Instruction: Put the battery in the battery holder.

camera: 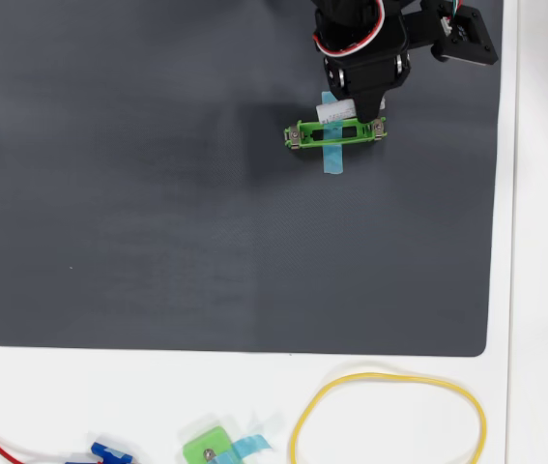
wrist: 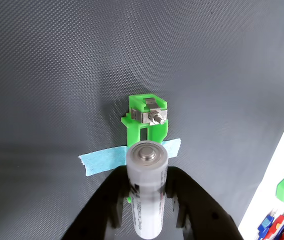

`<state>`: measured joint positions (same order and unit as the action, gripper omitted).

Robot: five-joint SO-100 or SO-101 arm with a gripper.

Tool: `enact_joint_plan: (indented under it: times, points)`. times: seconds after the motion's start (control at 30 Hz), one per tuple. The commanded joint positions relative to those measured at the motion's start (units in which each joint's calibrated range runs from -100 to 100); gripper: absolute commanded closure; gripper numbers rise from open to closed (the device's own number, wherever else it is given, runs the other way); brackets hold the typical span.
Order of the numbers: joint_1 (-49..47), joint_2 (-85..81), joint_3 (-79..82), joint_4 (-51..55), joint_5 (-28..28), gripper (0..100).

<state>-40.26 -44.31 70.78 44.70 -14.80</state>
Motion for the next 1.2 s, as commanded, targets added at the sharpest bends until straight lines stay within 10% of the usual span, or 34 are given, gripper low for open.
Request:
enact_joint_plan:
  times: [0.0, 1.17]
  points:
    - [-0.17, 0.01, -1.0, -0.91, 0.24, 100]
    - [5.02, 0.94, -0.56, -4.76, 1.49, 100]
